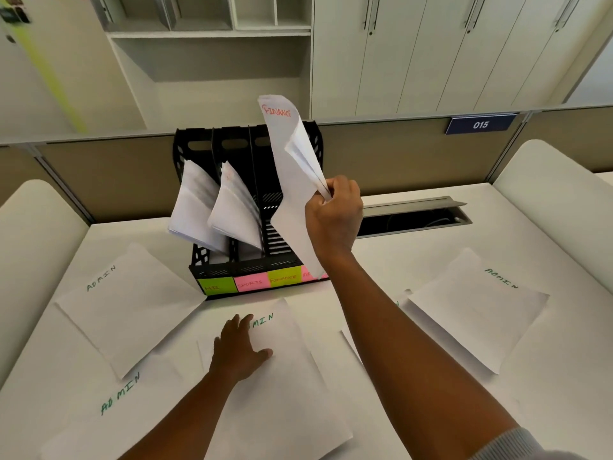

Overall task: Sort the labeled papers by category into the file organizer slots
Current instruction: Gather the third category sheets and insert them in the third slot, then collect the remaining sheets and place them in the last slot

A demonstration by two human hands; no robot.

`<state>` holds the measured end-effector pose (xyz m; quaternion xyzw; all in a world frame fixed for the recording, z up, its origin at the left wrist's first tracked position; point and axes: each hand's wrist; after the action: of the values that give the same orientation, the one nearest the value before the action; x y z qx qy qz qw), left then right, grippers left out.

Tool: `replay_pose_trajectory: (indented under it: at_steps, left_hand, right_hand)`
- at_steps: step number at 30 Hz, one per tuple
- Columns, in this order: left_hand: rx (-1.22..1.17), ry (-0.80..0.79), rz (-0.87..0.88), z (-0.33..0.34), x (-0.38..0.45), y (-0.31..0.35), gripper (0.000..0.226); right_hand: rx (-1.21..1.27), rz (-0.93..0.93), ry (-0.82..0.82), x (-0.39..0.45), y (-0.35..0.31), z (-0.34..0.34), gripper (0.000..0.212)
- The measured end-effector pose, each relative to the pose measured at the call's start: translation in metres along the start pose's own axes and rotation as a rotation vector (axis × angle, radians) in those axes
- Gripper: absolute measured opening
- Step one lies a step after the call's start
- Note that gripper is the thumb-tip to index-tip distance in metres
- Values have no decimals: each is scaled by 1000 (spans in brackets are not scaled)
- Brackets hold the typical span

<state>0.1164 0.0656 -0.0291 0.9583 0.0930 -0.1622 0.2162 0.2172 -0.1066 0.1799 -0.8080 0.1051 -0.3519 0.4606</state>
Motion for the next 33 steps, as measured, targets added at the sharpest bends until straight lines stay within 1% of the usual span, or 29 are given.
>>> replay_pose_trajectory:
  at_steps: [2,4,7,10,16,18,21,24,29,31,33]
  left_hand:
    - [5,-2,-8,3,4,-3,98]
    - [36,32,-6,5,7,-5,101]
    - [66,68,-2,5,10,-7,101]
    - [68,65,-3,3,13,-9,101]
    - [92,66,-13,1,16,-8,100]
    - [82,66,-17,1,16,-8,101]
    - [82,69,-27,0,16,-8,104]
    - [99,62,-44,-2,17,-6,105]
    - [82,68,-75,-4,18,-3,101]
    - [48,92,-85,-3,18,-2,96]
    - [12,133,-71,-2,18,-3,87]
  right_hand:
    - [61,60,-12,3,1,13,6]
    - [134,116,-38,3,4,25,5]
    - [243,207,-68,2,9,43,5]
    - [300,259,-74,2,20,61,7]
    - [353,424,-154,-8,51,90,24]
    - [344,494,-201,-13,64,93,25]
    - [292,556,-329,-21,83,94,19]
    - [238,541,-437,-24,95,93,7]
    - [142,399,-513,-19,92,86,13]
    - [120,315,-471,-24,91,80,15]
    - [148,172,-362,-39,91,71,14]
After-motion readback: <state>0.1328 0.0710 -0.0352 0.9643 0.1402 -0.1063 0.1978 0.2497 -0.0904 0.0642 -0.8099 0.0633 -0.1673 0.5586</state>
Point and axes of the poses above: each hand's wrist, its own x-axis towards the middle knuckle, its own z-axis out of the palm, y = z × x, and after that the axes turned 1 degree about y, right-handed
